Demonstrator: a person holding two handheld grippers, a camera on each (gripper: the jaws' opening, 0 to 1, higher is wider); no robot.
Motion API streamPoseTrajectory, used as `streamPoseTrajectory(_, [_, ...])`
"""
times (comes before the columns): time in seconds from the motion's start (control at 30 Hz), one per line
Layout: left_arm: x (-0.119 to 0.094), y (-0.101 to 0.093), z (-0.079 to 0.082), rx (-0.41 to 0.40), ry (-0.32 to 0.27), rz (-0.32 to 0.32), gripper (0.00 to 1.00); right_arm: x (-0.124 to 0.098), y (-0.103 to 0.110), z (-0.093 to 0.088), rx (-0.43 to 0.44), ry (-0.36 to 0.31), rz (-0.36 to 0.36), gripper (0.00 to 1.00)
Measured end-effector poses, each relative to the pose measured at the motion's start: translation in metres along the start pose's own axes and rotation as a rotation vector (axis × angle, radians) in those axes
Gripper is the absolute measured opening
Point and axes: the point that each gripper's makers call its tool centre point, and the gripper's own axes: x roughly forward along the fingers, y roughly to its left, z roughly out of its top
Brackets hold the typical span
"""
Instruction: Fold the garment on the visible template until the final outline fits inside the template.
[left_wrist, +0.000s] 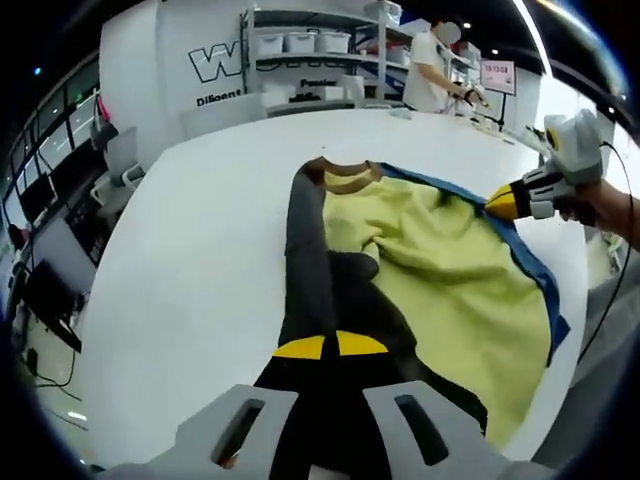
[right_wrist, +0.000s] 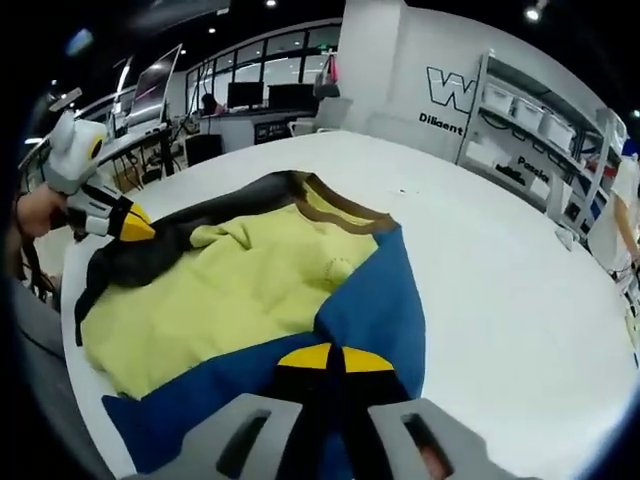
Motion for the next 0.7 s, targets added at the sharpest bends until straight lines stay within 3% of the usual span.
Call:
streamPoseTrajectory(0.27, [-0.005,0.018,0.0,0.019,0.009,0.053,0.0,-0.001,-0.011,-0.001,0.018,0.001,-0.013,0.0])
streamPoseTrajectory(0.53, [0.003,0.042,0.003,0.037,0.024,0.099,0.0,-0.002,-0.025,-0.003,0.033,0.014,-0.025,0.0])
streamPoseTrajectory(0.7, [0.006,0.048,0.003,0.049,0.032,0.111,0.0,-0.002,-0.03,-0.005,0.043,0.02,-0.031,0.0])
